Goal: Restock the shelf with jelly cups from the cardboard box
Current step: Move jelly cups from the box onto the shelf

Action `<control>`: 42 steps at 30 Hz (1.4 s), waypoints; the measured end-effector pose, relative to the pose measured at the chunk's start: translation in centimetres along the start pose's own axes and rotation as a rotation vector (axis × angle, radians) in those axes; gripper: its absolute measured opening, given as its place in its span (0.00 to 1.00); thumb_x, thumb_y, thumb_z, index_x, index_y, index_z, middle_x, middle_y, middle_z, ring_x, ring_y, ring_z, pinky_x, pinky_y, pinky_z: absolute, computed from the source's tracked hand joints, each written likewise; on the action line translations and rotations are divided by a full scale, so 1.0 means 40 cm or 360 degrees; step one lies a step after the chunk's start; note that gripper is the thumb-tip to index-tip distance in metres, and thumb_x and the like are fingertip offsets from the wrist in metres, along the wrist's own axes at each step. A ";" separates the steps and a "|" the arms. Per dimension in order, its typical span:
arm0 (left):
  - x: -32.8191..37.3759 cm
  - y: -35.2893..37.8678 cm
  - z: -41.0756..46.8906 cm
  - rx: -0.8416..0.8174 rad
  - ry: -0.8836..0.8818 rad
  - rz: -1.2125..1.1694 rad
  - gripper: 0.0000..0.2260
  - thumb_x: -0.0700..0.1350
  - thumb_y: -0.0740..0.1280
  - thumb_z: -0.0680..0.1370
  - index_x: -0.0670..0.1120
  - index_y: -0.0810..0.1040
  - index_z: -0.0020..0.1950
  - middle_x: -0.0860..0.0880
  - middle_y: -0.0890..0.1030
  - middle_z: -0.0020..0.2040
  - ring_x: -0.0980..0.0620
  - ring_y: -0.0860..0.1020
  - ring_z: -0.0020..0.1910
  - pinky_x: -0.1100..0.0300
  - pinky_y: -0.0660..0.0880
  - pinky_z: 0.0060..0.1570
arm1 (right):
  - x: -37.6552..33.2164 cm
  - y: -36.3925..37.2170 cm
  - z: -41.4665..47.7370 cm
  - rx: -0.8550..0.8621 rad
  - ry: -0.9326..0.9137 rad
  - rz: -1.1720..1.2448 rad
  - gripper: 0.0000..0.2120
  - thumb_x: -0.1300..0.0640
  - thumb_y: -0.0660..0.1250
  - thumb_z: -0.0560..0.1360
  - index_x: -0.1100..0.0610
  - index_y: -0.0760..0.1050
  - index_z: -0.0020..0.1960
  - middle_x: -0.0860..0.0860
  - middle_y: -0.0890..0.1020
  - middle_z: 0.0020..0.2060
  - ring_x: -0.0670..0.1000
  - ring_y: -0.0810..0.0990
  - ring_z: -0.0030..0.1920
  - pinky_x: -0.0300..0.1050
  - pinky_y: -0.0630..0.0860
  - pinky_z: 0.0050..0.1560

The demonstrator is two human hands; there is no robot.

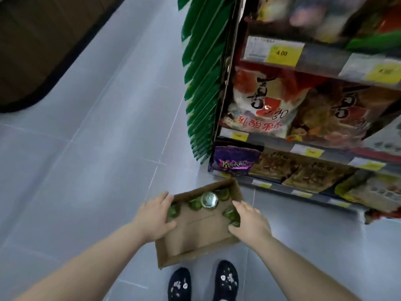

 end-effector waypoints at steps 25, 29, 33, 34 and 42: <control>-0.081 0.877 0.935 0.0277 -0.1215 -0.1960 0.53 0.72 0.74 0.53 0.41 0.68 0.68 0.41 0.78 0.59 0.41 0.78 0.56 0.51 0.73 0.61 | 0.153 0.665 0.659 0.0191 -0.0115 0.0568 0.35 0.51 0.68 0.74 0.48 0.57 0.76 0.50 0.65 0.72 0.53 0.64 0.71 0.46 0.65 0.68; -0.036 0.828 0.889 0.0435 -0.1140 -0.1880 0.47 0.65 0.77 0.61 0.39 0.68 0.70 0.41 0.73 0.68 0.40 0.72 0.66 0.51 0.68 0.67 | 0.164 0.663 0.661 0.0290 -0.0054 0.0746 0.33 0.54 0.68 0.74 0.48 0.59 0.75 0.50 0.68 0.70 0.52 0.68 0.68 0.44 0.67 0.64; -0.051 0.829 0.847 0.0452 -0.1057 -0.1930 0.45 0.63 0.79 0.58 0.41 0.71 0.68 0.45 0.76 0.65 0.43 0.74 0.64 0.56 0.70 0.64 | 0.154 0.646 0.713 0.0302 -0.0006 0.0737 0.32 0.53 0.70 0.71 0.50 0.62 0.73 0.53 0.69 0.68 0.56 0.69 0.67 0.48 0.68 0.65; -0.060 0.829 0.834 0.0456 -0.1049 -0.1918 0.42 0.60 0.79 0.61 0.40 0.70 0.68 0.45 0.76 0.65 0.44 0.74 0.64 0.58 0.69 0.61 | 0.146 0.641 0.731 0.0305 0.0022 0.0735 0.32 0.53 0.70 0.70 0.50 0.63 0.72 0.53 0.70 0.67 0.57 0.69 0.67 0.49 0.68 0.65; -0.127 0.807 0.752 0.0438 -0.0943 -0.1837 0.40 0.58 0.78 0.65 0.42 0.66 0.68 0.46 0.73 0.64 0.51 0.71 0.56 0.61 0.66 0.56 | 0.097 0.696 0.849 0.0091 0.0120 0.0456 0.50 0.52 0.76 0.68 0.49 0.46 0.78 0.56 0.59 0.71 0.60 0.64 0.70 0.51 0.64 0.69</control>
Point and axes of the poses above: each hand's wrist, its own z-axis towards the middle knuckle, its own y-axis out of the palm, x = y × z, the point moved 1 cm from there along z, towards the middle knuckle
